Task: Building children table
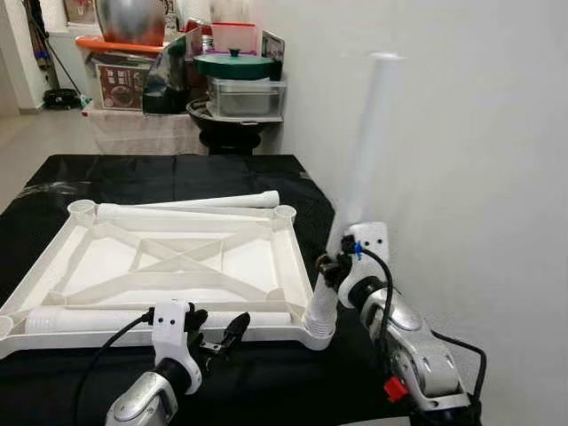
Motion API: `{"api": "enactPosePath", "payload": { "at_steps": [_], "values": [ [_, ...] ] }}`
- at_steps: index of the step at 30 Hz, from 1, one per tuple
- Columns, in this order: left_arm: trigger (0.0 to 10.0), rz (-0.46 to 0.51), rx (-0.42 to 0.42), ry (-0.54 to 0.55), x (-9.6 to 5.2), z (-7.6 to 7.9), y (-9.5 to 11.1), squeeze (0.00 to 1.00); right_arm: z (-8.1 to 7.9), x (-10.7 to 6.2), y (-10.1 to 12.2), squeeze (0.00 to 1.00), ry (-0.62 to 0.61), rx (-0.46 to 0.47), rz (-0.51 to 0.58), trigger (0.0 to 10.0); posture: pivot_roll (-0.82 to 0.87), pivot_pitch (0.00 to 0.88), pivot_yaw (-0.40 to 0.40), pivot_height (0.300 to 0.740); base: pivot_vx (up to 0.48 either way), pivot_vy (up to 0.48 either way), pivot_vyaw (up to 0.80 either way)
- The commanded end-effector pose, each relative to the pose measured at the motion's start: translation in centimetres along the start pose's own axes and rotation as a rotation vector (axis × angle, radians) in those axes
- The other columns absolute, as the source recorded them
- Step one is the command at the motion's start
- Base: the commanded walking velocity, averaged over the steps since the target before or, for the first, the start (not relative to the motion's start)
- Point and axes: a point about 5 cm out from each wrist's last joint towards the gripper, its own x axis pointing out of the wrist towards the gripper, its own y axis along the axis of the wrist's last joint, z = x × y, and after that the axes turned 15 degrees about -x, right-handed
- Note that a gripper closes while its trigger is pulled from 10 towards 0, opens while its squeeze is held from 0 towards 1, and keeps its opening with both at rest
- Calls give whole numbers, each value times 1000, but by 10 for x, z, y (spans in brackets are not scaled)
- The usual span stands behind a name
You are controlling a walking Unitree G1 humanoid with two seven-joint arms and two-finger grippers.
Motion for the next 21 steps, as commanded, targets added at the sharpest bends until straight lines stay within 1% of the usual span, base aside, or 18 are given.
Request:
{"api": "enactPosePath", "payload": {
  "at_steps": [1, 3, 5, 11, 12, 13, 14, 15, 16, 18, 21],
  "values": [
    [10000, 4, 6, 6, 1, -1, -1, 0, 18, -14, -59, 0, -110, -7, -313, 10000, 47, 0, -105, 740, 0, 0, 0],
    [10000, 4, 7, 5, 1, -1, 0, 0, 19, -16, -58, 0, -150, -9, -314, 10000, 44, 0, -100, 740, 0, 0, 0],
    [10000, 3, 8, 4, 1, -1, 0, 0, 20, -16, -58, 0, -163, -11, -314, 10000, 44, 0, -99, 740, 0, 0, 0],
    [10000, 6, 11, 5, 2, -2, 0, 0, 25, -18, -54, 0, -258, -48, -311, 10000, 45, 0, -98, 740, 0, 0, 0],
    [10000, 6, 11, 5, 2, -2, 0, 0, 25, -18, -54, 0, -258, -48, -311, 10000, 45, 0, -98, 740, 0, 0, 0],
    [10000, 7, 11, 6, 2, -2, 1, 0, 28, -19, -53, 0, -296, -52, -313, 10000, 48, 0, -100, 740, 0, 0, 0],
    [10000, 7, 11, 6, 2, -2, 1, 0, 28, -19, -53, 0, -296, -52, -313, 10000, 48, 0, -100, 740, 0, 0, 0],
    [10000, 10, 12, 9, 2, -2, 1, 0, 32, -19, -51, 0, -335, -55, -311, 10000, 49, 0, -101, 740, 0, 0, 0],
    [10000, 10, 12, 9, 2, -2, 1, 0, 32, -19, -51, 0, -335, -55, -311, 10000, 49, 0, -101, 740, 0, 0, 0],
    [10000, 17, 14, 15, 2, -2, 2, 0, 38, -19, -49, 0, -394, -56, -305, 10000, 50, 0, -103, 740, 0, 0, 0],
    [10000, 21, 13, 20, 3, -3, 2, 0, 40, -17, -47, 0, -430, -37, -294, 10000, 50, 0, -103, 740, 0, 0, 0]
  ]
}}
